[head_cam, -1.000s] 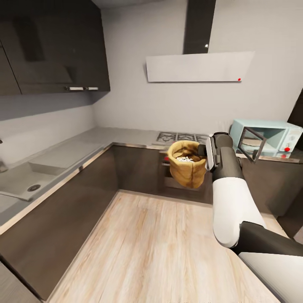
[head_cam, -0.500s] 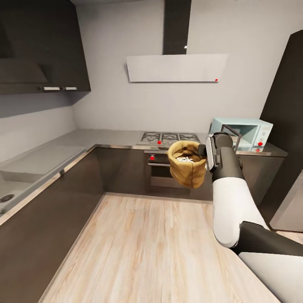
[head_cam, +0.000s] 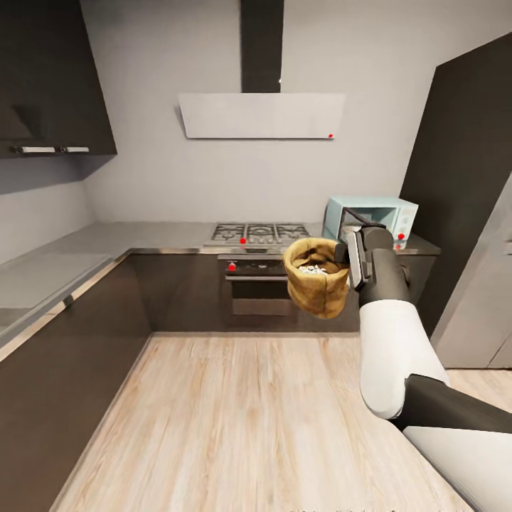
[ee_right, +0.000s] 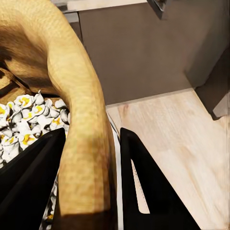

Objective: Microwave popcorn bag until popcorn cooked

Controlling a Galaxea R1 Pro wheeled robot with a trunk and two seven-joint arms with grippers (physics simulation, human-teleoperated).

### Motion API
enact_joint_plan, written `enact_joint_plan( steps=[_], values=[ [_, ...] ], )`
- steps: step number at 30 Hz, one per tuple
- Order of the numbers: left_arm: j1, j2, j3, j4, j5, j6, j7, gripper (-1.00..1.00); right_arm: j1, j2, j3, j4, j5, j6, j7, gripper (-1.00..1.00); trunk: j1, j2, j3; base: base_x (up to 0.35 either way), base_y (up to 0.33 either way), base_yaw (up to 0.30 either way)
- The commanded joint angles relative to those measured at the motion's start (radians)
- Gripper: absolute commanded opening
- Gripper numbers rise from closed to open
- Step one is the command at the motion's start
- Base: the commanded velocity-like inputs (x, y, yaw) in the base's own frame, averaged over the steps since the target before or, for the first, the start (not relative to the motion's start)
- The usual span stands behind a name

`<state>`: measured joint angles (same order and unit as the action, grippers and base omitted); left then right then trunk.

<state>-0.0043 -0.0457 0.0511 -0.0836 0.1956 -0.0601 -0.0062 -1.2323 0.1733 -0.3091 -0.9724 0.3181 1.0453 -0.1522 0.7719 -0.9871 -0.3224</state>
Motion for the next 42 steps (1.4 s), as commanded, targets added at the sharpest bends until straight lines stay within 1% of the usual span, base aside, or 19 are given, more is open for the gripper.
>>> enact_joint_plan(
  steps=[1, 11, 15, 19, 22, 24, 32, 42],
  values=[
    [0.0, 0.0, 0.004, 0.001, 0.003, -0.003, -0.001, 1.0, -0.001, 0.001, -0.002, 0.0, -0.004, 0.002, -0.006, -1.0, 0.0, -0.001, -0.001, 0.0, 0.0, -0.247],
    [0.0, -0.002, 0.004, 0.001, 0.004, -0.003, 0.0, 1.0, -0.001, 0.001, -0.002, 0.001, -0.004, 0.002, -0.006, -1.0, 0.0, -0.001, 0.003, 0.0, 0.0, -0.247],
    [0.0, -0.002, 0.004, 0.002, 0.005, -0.003, 0.0, 1.0, 0.022, 0.001, -0.002, 0.0, -0.004, 0.002, -0.006, -1.0, 0.0, -0.001, 0.005, 0.0, 0.0, -0.247],
    [0.0, -0.002, 0.004, 0.002, 0.005, -0.003, 0.0, 1.0, 0.027, 0.001, -0.002, 0.001, -0.004, 0.002, -0.006, -1.0, 0.0, -0.001, 0.006, 0.0, 0.0, -0.247],
    [0.0, -0.002, 0.004, 0.002, 0.005, -0.003, 0.0, 1.0, 0.038, -0.019, -0.002, 0.0, -0.003, 0.002, -0.006, -1.0, 0.0, -0.001, 0.008, 0.0, 0.0, -0.247],
    [0.0, -0.002, 0.004, 0.002, 0.005, -0.003, 0.0, 1.0, 0.045, -0.025, -0.002, 0.0, -0.003, 0.002, -0.005, -1.0, 0.0, -0.001, 0.009, 0.0, 0.0, -0.247],
    [0.0, -0.002, 0.004, 0.002, 0.005, -0.003, 0.0, 1.0, 0.048, -0.035, -0.002, -0.001, -0.003, 0.002, -0.004, -1.0, 0.0, -0.001, 0.012, 0.0, 0.0, -0.247],
    [0.0, -0.002, 0.004, 0.002, 0.005, -0.003, 0.0, 1.0, 0.048, -0.037, -0.002, -0.002, -0.003, 0.002, -0.004, -1.0, 0.0, -0.001, 0.017, 0.0, 0.0, -0.247]
  ],
)
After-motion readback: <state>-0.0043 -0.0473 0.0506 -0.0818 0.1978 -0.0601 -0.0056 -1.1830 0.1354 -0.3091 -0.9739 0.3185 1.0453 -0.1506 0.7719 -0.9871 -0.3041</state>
